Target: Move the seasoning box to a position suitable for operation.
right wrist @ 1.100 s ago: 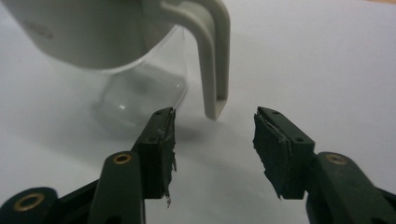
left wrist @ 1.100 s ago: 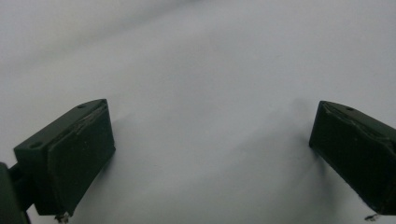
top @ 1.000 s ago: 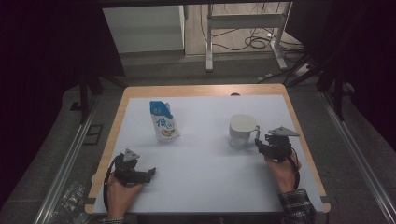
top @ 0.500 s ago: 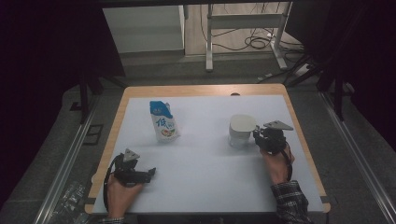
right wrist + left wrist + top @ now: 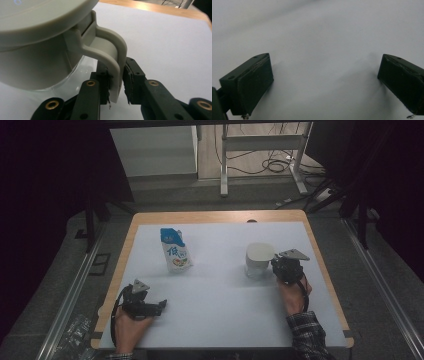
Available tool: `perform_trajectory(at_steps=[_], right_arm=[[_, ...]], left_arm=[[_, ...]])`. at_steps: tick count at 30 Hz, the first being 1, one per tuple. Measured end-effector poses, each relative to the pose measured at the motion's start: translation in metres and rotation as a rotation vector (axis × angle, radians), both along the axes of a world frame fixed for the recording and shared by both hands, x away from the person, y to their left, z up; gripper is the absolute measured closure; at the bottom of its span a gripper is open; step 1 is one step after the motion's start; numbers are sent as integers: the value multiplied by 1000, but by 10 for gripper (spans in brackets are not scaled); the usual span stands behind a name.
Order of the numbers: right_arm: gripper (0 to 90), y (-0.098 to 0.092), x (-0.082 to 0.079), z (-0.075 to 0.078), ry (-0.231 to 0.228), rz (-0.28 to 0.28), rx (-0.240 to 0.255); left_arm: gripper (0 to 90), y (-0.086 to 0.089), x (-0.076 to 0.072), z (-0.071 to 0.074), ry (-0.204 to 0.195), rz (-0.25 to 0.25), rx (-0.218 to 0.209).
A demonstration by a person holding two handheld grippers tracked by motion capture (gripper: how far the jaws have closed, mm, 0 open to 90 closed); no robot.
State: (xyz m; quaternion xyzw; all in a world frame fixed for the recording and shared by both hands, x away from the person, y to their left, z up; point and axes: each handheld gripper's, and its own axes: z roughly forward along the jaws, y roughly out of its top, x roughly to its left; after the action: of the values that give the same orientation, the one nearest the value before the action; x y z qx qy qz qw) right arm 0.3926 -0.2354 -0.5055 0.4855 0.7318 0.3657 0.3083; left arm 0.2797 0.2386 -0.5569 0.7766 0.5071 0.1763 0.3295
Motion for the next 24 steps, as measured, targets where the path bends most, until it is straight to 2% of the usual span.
perform_trajectory(at_steps=[18, 24], right_arm=[[788, -3, 0, -1, -40, -16, 11], [801, -5, -3, 1, -47, -3, 18]], left_arm=[[2, 0, 0, 0, 0, 0, 1], [2, 0, 0, 0, 0, -1, 1]])
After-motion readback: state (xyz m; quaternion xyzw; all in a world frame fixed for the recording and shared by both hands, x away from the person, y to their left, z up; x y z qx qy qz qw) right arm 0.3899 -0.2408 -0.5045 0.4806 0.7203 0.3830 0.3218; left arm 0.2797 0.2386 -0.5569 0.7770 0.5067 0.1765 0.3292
